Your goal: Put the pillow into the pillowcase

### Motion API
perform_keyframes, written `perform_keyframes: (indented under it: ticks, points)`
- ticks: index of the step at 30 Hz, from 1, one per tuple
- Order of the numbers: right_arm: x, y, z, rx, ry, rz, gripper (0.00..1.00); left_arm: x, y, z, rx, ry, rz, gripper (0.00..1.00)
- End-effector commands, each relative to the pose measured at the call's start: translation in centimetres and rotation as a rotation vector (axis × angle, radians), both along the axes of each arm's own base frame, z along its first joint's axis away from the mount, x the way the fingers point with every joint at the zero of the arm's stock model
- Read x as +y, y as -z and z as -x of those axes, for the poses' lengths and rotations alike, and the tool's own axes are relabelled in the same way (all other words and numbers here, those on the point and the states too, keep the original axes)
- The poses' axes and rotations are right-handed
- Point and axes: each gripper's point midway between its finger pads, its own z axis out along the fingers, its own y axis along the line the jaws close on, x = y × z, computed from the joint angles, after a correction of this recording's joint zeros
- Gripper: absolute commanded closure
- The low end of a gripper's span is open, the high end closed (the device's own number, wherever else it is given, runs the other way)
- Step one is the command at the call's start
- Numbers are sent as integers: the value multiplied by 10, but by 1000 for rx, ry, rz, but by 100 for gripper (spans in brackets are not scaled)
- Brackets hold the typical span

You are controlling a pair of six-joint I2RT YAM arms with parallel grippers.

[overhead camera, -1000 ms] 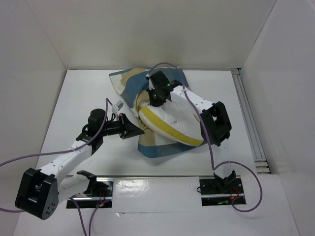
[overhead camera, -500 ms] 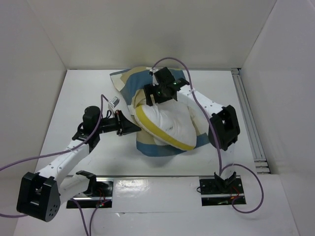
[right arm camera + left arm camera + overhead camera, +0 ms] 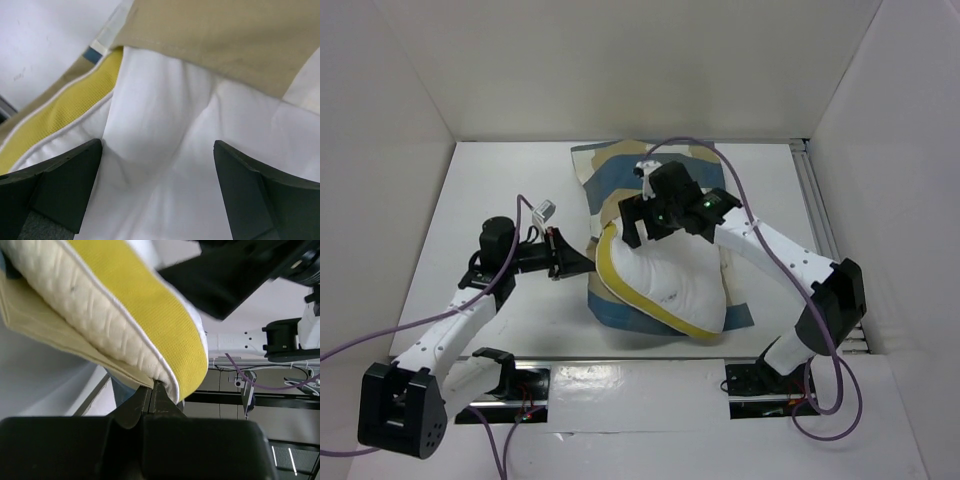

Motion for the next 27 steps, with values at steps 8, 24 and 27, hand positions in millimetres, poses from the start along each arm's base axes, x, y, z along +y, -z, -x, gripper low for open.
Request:
perform_keyframes:
  ticks: [8,24,27]
  points:
    - [44,79,49,298,-57,-153,16,3,-35,1,-143,12,13,100]
    - [-37,-170,-170,-445,458,-61,100,1,-142,18,-332,106,107,100]
    - [7,-94,-150,-337,344,46,100,2,-152,26,-372,116,120,100]
